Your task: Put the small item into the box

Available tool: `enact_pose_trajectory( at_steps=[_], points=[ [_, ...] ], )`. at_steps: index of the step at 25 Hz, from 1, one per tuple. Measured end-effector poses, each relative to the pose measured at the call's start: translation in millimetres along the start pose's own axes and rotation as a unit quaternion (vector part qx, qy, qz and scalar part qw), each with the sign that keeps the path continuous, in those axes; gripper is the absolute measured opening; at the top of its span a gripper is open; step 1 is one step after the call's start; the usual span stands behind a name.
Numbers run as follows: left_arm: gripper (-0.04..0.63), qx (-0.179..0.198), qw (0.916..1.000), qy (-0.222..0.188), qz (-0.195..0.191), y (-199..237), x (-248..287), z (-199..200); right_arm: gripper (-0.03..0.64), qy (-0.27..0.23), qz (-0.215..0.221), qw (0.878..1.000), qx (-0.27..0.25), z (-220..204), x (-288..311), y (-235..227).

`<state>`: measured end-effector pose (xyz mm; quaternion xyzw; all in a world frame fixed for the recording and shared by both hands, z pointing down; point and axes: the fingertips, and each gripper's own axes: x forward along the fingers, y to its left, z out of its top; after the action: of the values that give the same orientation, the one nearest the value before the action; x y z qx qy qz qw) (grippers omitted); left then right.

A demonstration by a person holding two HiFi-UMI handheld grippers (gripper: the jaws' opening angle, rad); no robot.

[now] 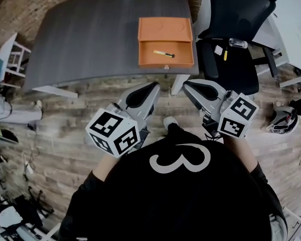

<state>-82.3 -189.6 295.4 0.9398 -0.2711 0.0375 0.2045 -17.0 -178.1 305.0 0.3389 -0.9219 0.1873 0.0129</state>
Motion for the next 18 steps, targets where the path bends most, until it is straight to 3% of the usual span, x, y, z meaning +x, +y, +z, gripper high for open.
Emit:
enact_pose_trajectory(
  at_steps=[18],
  points=[
    [0.013, 0.014, 0.9999, 0.002, 0.000, -16, 2, 1, 0.002, 0.003, 0.003, 1.000, -0.018, -3, -7, 10]
  ],
)
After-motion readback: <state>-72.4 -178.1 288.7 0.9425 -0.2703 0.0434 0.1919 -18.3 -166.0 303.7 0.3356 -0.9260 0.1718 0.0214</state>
